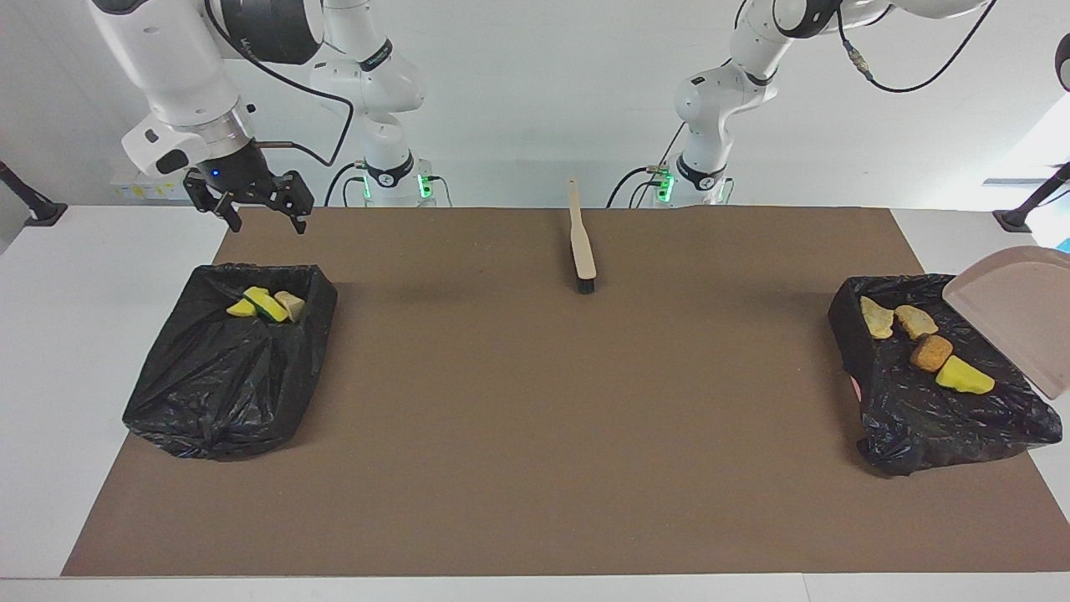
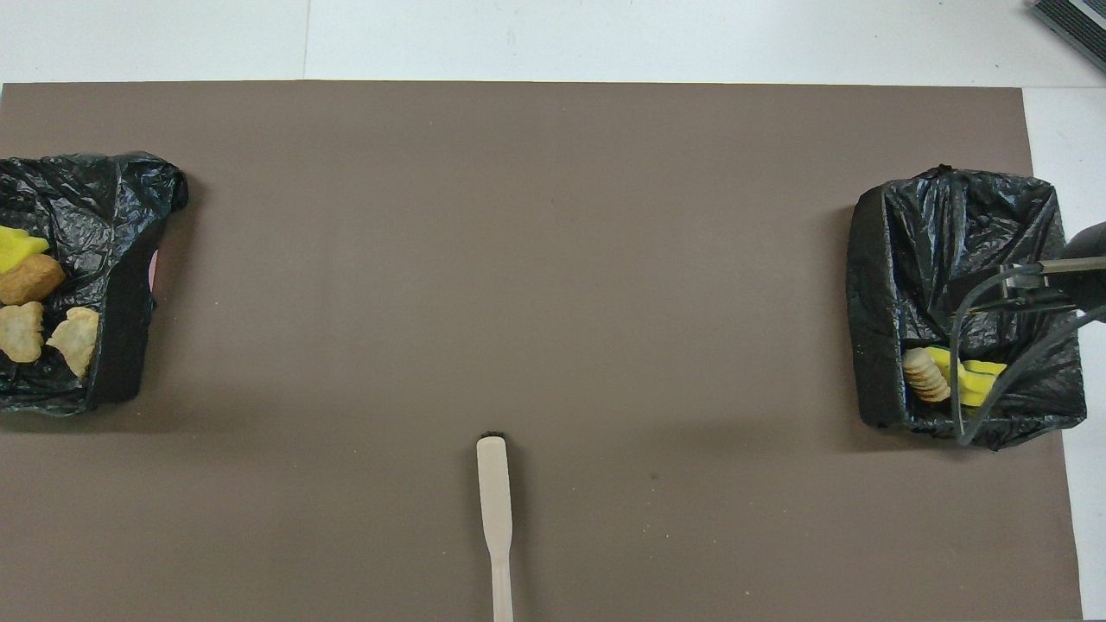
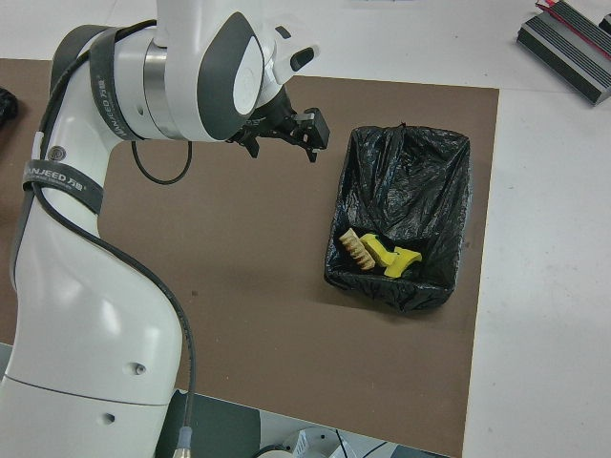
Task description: Sweep and dump trash in bin
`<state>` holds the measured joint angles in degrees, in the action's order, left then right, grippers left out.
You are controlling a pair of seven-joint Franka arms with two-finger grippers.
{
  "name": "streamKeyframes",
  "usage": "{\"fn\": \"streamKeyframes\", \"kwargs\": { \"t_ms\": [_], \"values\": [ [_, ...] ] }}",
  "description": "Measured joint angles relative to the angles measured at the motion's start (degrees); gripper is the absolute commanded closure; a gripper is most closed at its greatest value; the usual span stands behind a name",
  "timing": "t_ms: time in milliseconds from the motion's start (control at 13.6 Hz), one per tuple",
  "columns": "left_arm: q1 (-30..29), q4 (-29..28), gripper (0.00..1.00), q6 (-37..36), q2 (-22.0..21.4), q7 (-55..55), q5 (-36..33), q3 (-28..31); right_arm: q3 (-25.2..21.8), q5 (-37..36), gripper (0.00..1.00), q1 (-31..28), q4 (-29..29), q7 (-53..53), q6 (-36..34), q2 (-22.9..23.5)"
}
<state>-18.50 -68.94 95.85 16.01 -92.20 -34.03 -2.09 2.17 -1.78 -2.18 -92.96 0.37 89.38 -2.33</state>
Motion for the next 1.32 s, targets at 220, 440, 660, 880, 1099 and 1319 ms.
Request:
{"fn": "streamKeyframes", "kwargs": {
  "t_ms": [220, 440, 660, 880, 1099, 1319],
  "values": [
    [0.6, 0.0, 1.00, 0.0, -0.7, 0.2, -1.8, -0.1, 0.0, 0.1, 0.00, 0.0, -0.1, 0.0, -0.1, 0.0],
    [3.4, 0.0, 1.00, -0.1, -1.8, 2.3, -6.6, -0.3, 0.0, 0.1, 0.00, 0.0, -0.1, 0.0, -0.1, -0.1],
    [7.9, 0.0, 1.00, -0.4, -2.4, 4.4, -10.6, -0.5, -0.2, 0.1, 0.00, 0.0, -0.1, 0.0, -0.1, -0.1],
    [9.3, -0.1, 1.00, -0.4, -2.5, 5.1, -12.9, -0.6, -0.3, 0.1, 0.00, -0.1, -0.1, 0.0, -0.1, -0.1],
    [9.3, -0.4, 1.00, -0.3, -2.8, 5.1, -12.8, -0.7, -0.4, 0.1, 0.00, -0.4, -0.1, 0.0, -0.1, -0.1],
    [9.5, -1.3, 1.00, -1.0, -3.2, 5.1, -7.2, -1.3, -0.4, 0.1, 0.00, -0.4, -0.1, 0.0, -0.1, -0.1]
  ]
}}
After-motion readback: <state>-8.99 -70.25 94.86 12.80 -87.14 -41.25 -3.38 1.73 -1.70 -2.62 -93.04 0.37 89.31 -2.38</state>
